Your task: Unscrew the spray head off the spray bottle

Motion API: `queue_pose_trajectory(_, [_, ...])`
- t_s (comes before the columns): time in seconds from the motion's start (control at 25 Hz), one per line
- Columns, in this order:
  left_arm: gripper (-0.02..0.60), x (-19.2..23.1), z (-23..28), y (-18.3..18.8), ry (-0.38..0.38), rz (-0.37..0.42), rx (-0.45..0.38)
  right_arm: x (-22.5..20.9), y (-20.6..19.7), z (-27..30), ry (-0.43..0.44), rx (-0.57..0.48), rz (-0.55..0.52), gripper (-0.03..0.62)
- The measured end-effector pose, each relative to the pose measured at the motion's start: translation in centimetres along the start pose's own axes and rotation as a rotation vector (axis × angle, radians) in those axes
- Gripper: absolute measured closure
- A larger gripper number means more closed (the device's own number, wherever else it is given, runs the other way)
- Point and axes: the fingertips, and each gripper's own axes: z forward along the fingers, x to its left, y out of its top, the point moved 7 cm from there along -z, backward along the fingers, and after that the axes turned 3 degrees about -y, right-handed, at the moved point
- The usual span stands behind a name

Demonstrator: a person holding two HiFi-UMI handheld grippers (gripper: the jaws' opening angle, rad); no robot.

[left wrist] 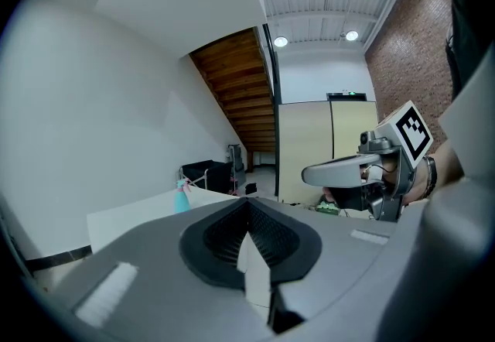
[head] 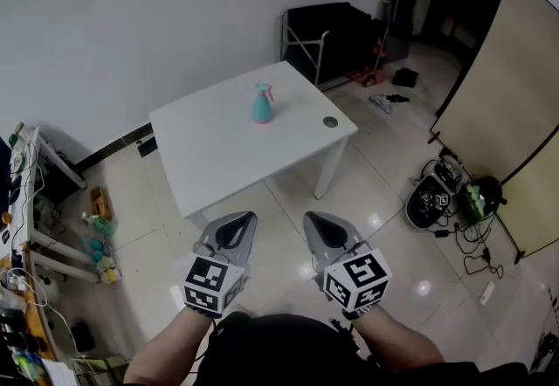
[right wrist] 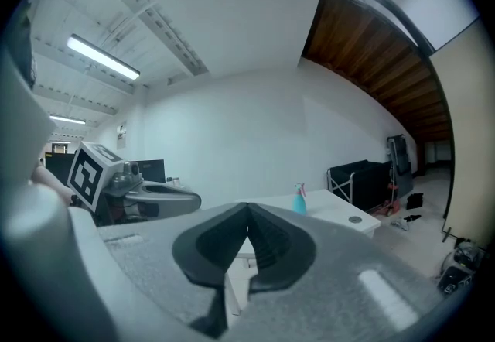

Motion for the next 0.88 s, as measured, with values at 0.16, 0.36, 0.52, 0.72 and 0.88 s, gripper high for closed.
queue_pose_trajectory(0.16, [0.566,0.6,1.7,0.4,-0.003,0.003,0.000,-1.4,0.2,1.1,-0.002,-0.002,0.005,0.604])
queue_pose_trajectory(0.36, [0.566,2.5,3.7,0.6,-0.017,-0.001,-0.003,-2.8,0.8,3.1,-0.023,0.000,0.003,0.604])
queue_pose_trajectory(0.52, [0.566,4.6,5.7,0.5,-0.030,-0.019,-0.009,-3.6,1.1,5.6,-0.034,0.012,-0.005,0.603])
queue_pose_trajectory(0.72, [0.566,8.1,8.2,0.4,-0.047,-0.038,-0.009,-4.8,1.9,10.0,-0.043,0.036,-0.012,0.603])
queue_pose_trajectory(0.88, [0.566,11.1,9.8,0.4,-0.075,-0.046,-0.004,-4.9,2.6,14.0,-0.048,0.054,-0.018,0.603])
